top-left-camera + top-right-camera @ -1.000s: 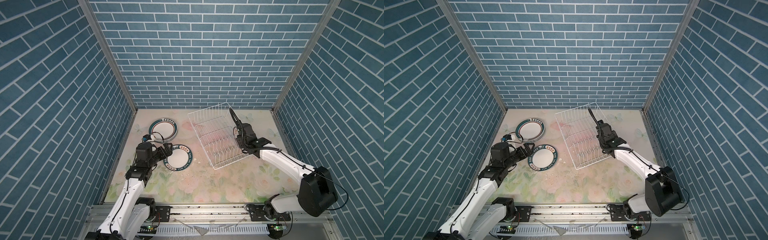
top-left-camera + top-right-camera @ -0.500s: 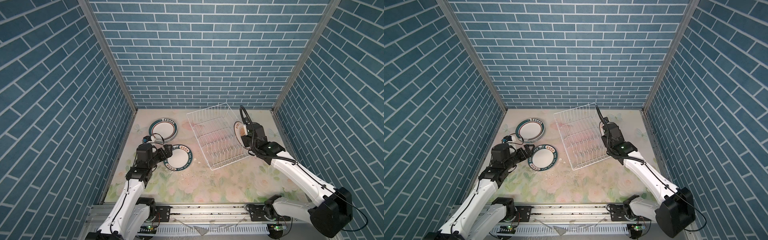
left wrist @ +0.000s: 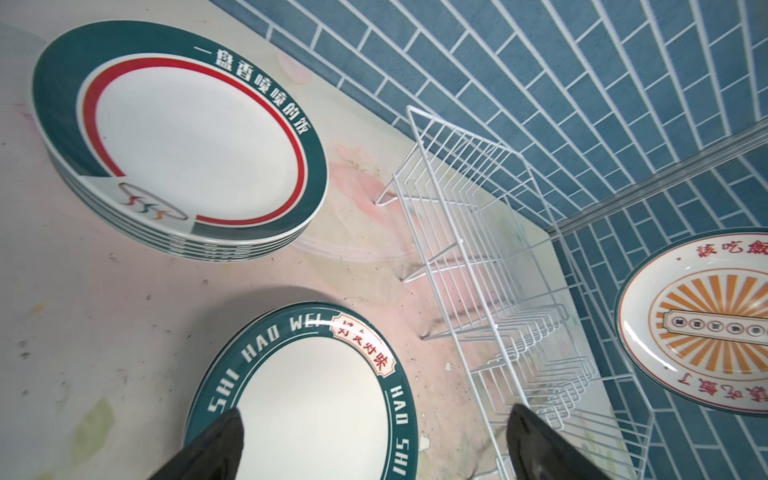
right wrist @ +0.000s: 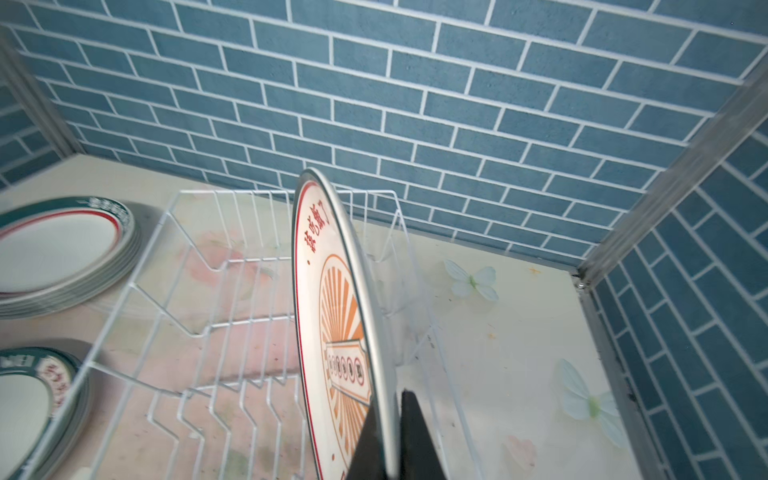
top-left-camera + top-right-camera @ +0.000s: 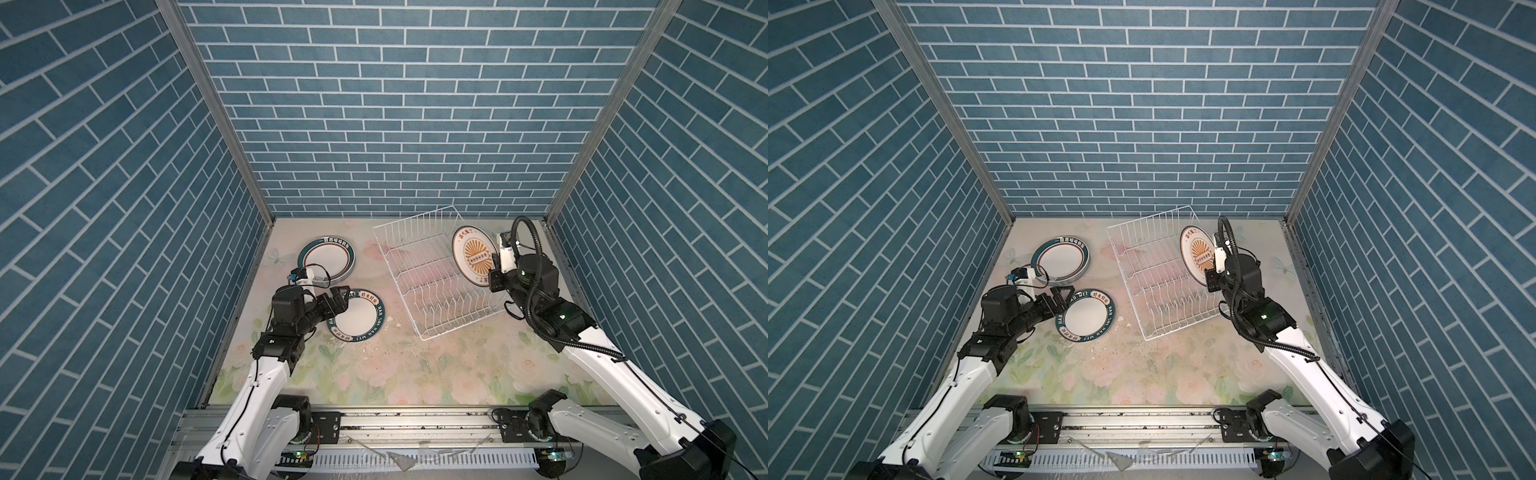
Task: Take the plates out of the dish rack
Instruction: 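Swing the sunburst plate toward the left gripper while left reaches for it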
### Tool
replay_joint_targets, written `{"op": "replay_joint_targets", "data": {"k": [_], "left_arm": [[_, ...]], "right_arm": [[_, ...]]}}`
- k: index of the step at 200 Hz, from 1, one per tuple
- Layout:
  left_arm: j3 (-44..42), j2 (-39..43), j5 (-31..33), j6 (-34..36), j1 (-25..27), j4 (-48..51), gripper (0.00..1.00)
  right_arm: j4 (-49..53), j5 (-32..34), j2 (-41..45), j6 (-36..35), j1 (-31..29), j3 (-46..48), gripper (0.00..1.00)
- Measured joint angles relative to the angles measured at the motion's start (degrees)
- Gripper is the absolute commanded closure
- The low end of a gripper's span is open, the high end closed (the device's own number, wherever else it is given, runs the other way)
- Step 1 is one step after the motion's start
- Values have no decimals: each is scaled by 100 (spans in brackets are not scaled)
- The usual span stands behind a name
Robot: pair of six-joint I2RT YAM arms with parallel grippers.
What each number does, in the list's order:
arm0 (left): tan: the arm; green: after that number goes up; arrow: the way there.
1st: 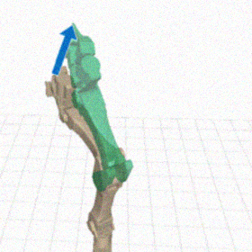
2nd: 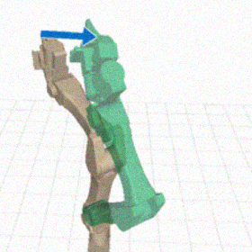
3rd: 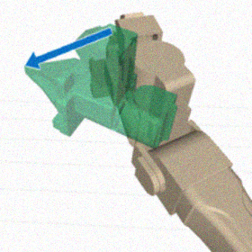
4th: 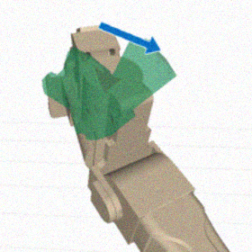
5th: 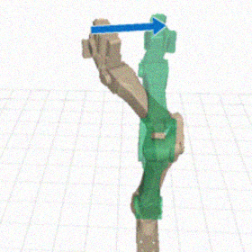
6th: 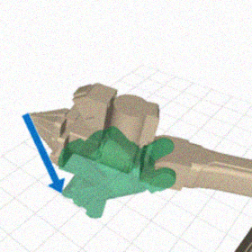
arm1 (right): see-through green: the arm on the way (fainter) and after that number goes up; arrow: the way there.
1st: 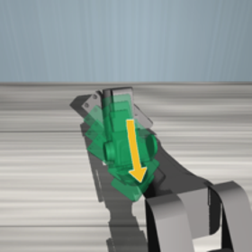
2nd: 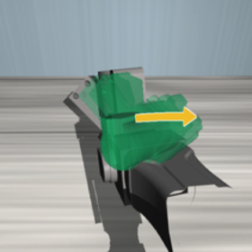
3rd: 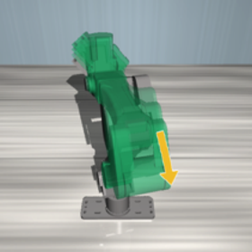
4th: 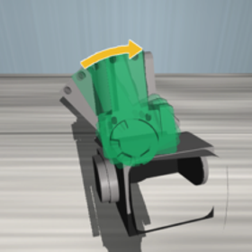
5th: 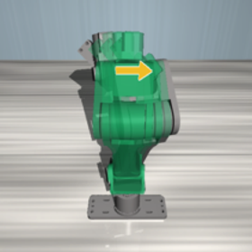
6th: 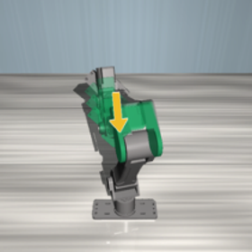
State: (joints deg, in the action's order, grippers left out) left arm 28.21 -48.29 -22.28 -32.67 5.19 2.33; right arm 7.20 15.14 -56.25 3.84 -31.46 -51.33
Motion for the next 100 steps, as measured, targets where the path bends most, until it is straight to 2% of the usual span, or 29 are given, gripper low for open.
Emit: {"op": "replay_joint_targets", "data": {"k": [61, 100], "left_arm": [[-9, -280, -761, -293, 20, -981, 1], [-17, -612, -1012, -444, 302, -1565, 1]], "right_arm": [[-925, -1196, -341, 1725, 0, 177, 100], [-1384, -1711, -664, 2673, 2, 385, 100]]}}
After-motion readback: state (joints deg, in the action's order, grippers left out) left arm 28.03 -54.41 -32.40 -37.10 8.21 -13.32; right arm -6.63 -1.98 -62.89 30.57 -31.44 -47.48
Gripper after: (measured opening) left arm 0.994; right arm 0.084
